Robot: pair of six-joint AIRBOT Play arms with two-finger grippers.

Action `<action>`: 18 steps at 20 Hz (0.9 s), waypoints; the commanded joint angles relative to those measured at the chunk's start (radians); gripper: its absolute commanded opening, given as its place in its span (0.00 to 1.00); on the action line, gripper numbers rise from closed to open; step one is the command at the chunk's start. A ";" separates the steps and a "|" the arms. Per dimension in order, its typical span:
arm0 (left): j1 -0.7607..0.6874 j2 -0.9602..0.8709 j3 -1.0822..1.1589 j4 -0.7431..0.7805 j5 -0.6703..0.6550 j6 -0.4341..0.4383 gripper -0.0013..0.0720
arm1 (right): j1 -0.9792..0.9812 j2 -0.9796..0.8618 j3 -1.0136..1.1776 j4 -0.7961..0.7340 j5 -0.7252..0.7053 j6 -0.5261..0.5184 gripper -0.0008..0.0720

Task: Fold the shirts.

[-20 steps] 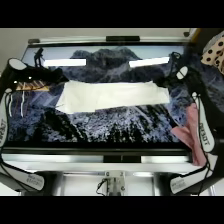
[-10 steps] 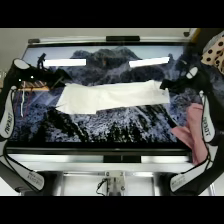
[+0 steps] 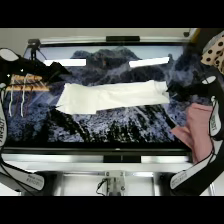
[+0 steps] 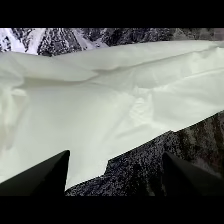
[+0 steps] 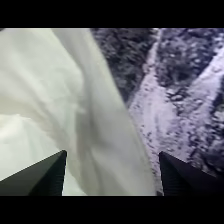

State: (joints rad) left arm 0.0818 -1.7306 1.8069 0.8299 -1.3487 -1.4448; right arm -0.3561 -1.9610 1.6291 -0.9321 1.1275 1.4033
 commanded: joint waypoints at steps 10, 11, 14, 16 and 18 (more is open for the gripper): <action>-0.106 0.021 0.002 0.000 0.017 0.000 1.00 | 0.214 -0.056 -0.003 0.086 -0.058 -0.048 0.71; -0.119 0.021 0.002 0.000 0.033 0.000 1.00 | 0.229 -0.055 -0.003 0.087 -0.092 -0.036 0.41; -0.169 0.014 -0.001 0.000 0.043 0.000 0.85 | 0.241 -0.046 0.058 0.091 -0.056 -0.062 0.08; -0.227 -0.010 -0.002 0.000 0.045 0.000 0.09 | 0.241 0.002 0.101 0.085 0.006 -0.097 0.08; -0.309 -0.056 -0.002 0.000 0.080 -0.002 0.06 | 0.239 0.082 0.119 0.084 0.051 -0.096 0.08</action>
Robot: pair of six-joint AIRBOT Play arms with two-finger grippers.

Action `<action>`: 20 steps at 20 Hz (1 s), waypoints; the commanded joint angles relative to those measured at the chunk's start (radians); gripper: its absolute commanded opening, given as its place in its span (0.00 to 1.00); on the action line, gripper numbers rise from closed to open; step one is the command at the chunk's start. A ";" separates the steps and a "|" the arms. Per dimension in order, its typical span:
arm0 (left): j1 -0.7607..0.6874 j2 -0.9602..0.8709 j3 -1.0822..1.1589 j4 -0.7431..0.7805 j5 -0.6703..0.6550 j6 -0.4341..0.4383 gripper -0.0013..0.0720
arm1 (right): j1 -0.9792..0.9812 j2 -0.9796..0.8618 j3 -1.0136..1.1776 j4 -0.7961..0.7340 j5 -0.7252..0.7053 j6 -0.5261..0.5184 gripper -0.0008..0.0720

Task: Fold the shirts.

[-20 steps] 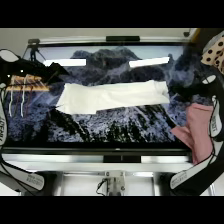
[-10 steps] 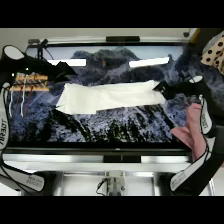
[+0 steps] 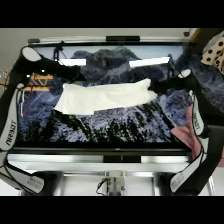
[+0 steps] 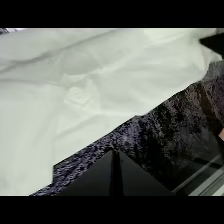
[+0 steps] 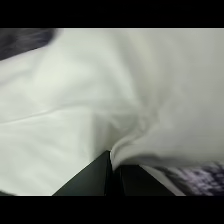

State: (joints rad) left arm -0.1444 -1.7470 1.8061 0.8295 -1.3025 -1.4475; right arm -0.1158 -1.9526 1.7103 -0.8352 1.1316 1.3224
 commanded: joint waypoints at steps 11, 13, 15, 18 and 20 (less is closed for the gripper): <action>-0.386 -0.237 -0.005 -0.068 0.423 -0.114 0.06 | -0.001 0.447 0.038 -0.065 0.306 0.105 0.08; -0.396 -0.256 -0.005 -0.079 0.493 -0.152 0.06 | -0.001 0.490 0.038 -0.064 0.345 0.126 0.08; -0.410 -0.283 -0.005 -0.162 0.522 -0.155 0.06 | -0.001 0.523 0.037 -0.064 0.375 0.142 0.08; -0.472 -0.339 -0.005 -0.309 0.552 -0.153 0.05 | -0.001 0.560 0.037 -0.061 0.385 0.161 0.08; -0.504 -0.355 -0.005 -0.336 0.549 -0.113 0.05 | -0.001 0.580 0.038 -0.056 0.386 0.171 0.08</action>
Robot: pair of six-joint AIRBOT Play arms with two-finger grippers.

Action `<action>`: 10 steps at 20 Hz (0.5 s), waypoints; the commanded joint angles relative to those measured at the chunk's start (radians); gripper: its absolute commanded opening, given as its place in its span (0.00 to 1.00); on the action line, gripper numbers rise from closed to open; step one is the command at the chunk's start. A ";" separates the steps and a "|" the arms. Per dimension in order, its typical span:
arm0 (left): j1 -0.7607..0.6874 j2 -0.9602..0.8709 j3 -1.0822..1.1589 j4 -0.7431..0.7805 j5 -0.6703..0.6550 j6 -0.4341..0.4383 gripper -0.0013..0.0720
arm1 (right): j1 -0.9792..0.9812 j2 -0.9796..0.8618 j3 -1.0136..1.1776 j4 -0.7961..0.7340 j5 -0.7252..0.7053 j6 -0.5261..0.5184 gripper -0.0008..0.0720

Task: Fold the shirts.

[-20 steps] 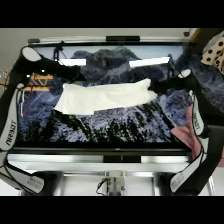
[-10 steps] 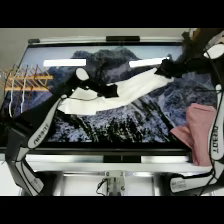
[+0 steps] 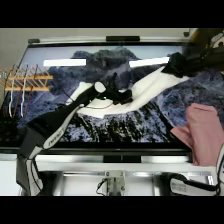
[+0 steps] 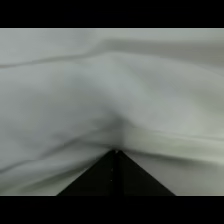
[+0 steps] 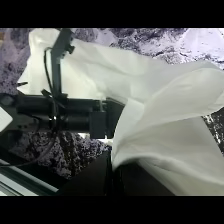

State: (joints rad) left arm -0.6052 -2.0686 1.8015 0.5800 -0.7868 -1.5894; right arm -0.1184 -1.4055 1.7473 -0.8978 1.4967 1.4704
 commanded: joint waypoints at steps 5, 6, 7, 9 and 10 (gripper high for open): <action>0.095 0.130 0.000 0.268 -0.126 0.024 0.05 | 0.087 0.037 0.000 0.010 -0.103 0.029 0.08; 0.148 0.185 0.000 0.372 -0.177 0.012 0.05 | 0.139 0.032 0.001 0.006 -0.170 0.029 0.08; 0.205 0.243 0.000 0.466 -0.225 0.001 0.05 | 0.188 0.021 0.001 0.006 -0.227 0.029 0.08; 0.336 0.370 0.000 0.604 -0.311 0.002 0.05 | 0.295 -0.027 0.001 0.005 -0.321 0.030 0.08; 0.409 0.434 0.000 0.649 -0.344 0.002 0.05 | 0.348 -0.064 0.001 0.006 -0.366 0.030 0.08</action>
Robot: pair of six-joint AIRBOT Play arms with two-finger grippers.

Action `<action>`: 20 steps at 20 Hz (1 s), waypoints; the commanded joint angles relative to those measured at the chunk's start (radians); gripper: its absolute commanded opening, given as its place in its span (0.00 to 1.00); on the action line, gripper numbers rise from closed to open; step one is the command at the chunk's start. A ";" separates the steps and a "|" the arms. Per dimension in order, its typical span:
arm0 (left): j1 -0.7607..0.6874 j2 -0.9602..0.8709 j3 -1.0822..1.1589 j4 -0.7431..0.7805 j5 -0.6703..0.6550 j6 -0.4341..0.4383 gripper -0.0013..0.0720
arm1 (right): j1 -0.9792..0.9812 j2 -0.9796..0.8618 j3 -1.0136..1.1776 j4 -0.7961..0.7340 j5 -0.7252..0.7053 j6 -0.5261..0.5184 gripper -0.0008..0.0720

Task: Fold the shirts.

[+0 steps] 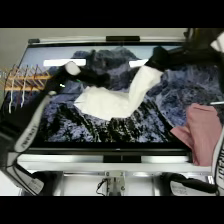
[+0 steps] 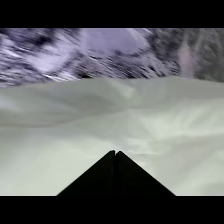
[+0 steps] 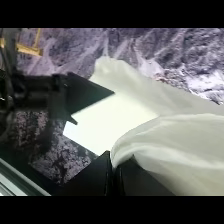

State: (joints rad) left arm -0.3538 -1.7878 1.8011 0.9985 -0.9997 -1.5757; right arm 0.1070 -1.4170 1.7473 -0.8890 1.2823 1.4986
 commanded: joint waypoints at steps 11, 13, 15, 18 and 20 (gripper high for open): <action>0.520 0.492 -0.003 0.259 -0.303 0.023 0.05 | 0.516 -0.494 0.001 0.302 -0.643 -0.018 0.08; 0.493 0.490 -0.029 0.259 -0.296 0.022 0.05 | 0.540 -0.525 0.001 0.386 -0.691 -0.066 0.13; 0.457 0.490 -0.076 0.259 -0.278 0.022 0.05 | 0.546 -0.529 0.001 0.429 -0.718 -0.082 0.96; 0.414 0.490 -0.155 0.259 -0.249 0.022 0.05 | 0.496 -0.505 0.001 0.385 -0.555 -0.080 0.95; 0.407 0.490 -0.185 0.259 -0.250 0.023 0.05 | 0.426 -0.460 0.001 0.201 -0.384 -0.032 0.95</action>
State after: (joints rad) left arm 0.0738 -1.2999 1.6653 1.2556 -1.2598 -1.5551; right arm 0.5900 -1.9079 1.7470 -0.5503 0.7200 1.4330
